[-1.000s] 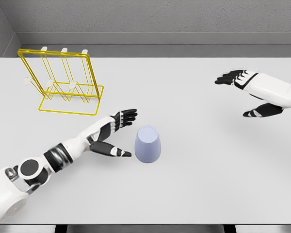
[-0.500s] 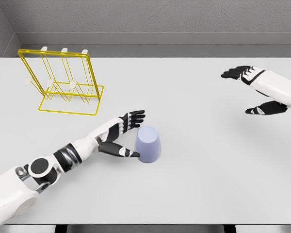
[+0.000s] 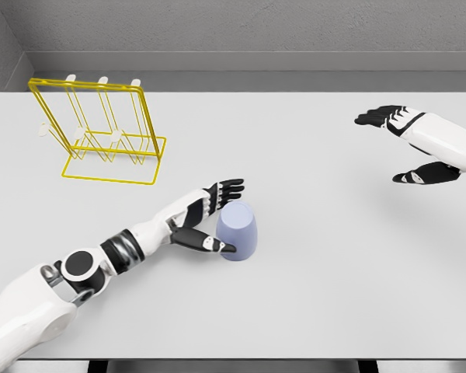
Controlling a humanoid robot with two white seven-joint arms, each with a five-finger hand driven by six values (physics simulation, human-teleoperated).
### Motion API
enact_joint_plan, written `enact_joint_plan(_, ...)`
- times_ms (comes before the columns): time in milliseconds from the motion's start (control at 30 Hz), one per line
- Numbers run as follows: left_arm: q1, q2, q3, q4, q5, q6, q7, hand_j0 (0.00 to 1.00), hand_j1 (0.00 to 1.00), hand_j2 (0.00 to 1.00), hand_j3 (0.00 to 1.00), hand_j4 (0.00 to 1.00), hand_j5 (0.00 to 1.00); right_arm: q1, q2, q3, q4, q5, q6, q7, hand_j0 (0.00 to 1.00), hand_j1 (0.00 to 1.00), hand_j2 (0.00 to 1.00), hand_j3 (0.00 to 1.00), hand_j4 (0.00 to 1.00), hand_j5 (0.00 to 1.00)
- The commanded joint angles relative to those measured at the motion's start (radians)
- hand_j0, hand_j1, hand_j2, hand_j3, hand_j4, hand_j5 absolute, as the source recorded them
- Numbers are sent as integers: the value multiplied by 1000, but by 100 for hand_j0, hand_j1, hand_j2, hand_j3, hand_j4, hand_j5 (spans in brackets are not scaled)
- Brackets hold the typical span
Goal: Place the cup on the cup holder with both arms
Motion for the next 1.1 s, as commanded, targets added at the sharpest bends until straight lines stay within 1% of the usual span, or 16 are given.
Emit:
enact_joint_plan(0,0,-10,0,6,2,2,1,100,100,100,100,100,100,0,-1,0,-1,-7,3,0,100,100,100,100,100,100)
enact_joint_plan(200,0,-23,-7,6,-4,2,1,100,100,100,100,100,100,2,-1,3,-2,-14,3,0,100,100,100,100,100,100)
enact_joint_plan(467,-17,-36,-29,6,-15,2,0,100,100,100,100,100,100,5,-6,11,-7,-20,3,4,100,100,100,100,100,100)
enact_joint_plan(533,-17,-40,-29,6,-15,2,1,100,100,100,100,100,100,5,-4,9,-10,-27,3,15,100,100,100,100,100,100)
enact_joint_plan(567,-17,-40,-29,6,-15,2,0,100,100,100,100,100,100,9,-2,0,-10,-26,3,49,100,100,100,100,100,100)
enact_joint_plan(600,-17,-40,-29,7,-15,2,1,100,100,100,100,100,100,11,-2,-6,-9,-26,3,55,100,100,100,100,100,100)
enact_joint_plan(633,-17,-40,-27,7,-14,-2,1,94,94,94,94,94,94,12,-1,-9,-10,-26,3,55,100,100,100,100,100,100)
enact_joint_plan(733,-17,-40,-21,10,-6,-8,3,70,70,70,70,70,70,12,1,-9,-13,-27,3,55,100,100,100,100,100,100)
enact_joint_plan(767,-17,-39,-23,15,-6,-8,4,68,68,68,68,68,68,12,5,-14,-12,-27,3,55,100,100,100,100,100,100)
enact_joint_plan(800,-17,-40,-21,20,-4,-9,6,63,63,63,63,63,63,12,5,-20,-12,-26,3,55,100,100,100,100,100,100)
enact_joint_plan(867,-17,-40,-18,24,-4,-9,7,58,58,58,58,58,58,12,5,-20,-12,-26,3,55,100,100,100,100,100,100)
enact_joint_plan(1067,-17,-39,-17,21,-4,-11,7,58,58,58,58,58,58,18,5,-23,-24,-29,3,56,100,100,100,100,100,100)
